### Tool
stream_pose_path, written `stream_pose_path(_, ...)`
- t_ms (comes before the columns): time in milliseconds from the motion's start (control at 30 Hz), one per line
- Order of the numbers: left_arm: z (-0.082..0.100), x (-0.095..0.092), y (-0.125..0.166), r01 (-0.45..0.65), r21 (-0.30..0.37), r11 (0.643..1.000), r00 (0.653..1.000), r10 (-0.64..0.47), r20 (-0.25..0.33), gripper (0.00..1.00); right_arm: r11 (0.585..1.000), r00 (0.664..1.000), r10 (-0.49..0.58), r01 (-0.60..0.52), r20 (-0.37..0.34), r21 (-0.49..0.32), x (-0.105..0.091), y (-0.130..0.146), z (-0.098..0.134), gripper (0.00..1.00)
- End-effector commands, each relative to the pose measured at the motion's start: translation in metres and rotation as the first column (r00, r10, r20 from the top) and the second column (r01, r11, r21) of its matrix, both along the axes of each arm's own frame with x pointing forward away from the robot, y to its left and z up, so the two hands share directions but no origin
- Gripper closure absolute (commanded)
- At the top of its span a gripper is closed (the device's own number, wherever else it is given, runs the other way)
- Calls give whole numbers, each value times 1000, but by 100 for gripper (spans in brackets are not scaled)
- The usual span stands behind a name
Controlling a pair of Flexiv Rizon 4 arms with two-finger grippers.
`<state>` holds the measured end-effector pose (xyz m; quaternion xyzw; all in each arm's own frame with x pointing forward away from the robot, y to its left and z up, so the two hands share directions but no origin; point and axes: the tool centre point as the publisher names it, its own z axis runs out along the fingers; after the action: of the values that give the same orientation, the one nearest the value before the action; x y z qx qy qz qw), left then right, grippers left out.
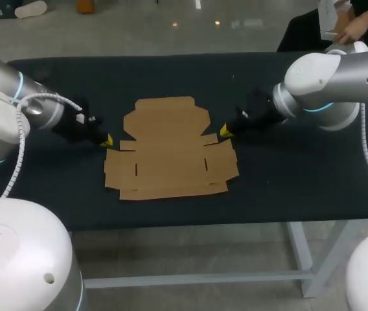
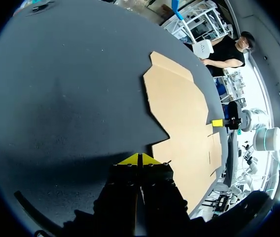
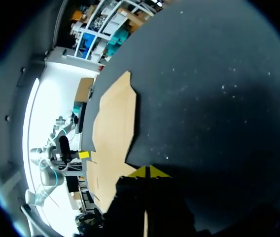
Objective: Assemble the packaging by folding the flat box into shape, placing the metal phone stand inside, and closing the box properly
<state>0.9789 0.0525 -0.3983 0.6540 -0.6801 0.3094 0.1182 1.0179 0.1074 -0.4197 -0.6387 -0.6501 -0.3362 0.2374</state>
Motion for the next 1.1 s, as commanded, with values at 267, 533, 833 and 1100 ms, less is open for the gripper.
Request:
stream_pose_path(267, 0, 1, -3, 9, 9, 1000, 1000, -9, 0, 100, 1000, 1000, 9, -9, -7, 15, 3, 1, -7, 100)
stream_pose_path(533, -3, 5, -8, 22, 10, 1000, 1000, -22, -9, 100, 1000, 1000, 15, -14, -7, 22, 6, 2, -10, 100)
stream_pose_path(833, -4, 7, -9, 68, -3, 998, 997, -68, -43, 100, 1000, 1000, 17, -17, -5, 26, 5, 4, -10, 100)
stream_pose_path(1100, -5, 6, -6, 93, -22, 995, 993, -95, -73, 100, 999, 1000, 30, -30, 10, 28, 0, 9, -4, 100)
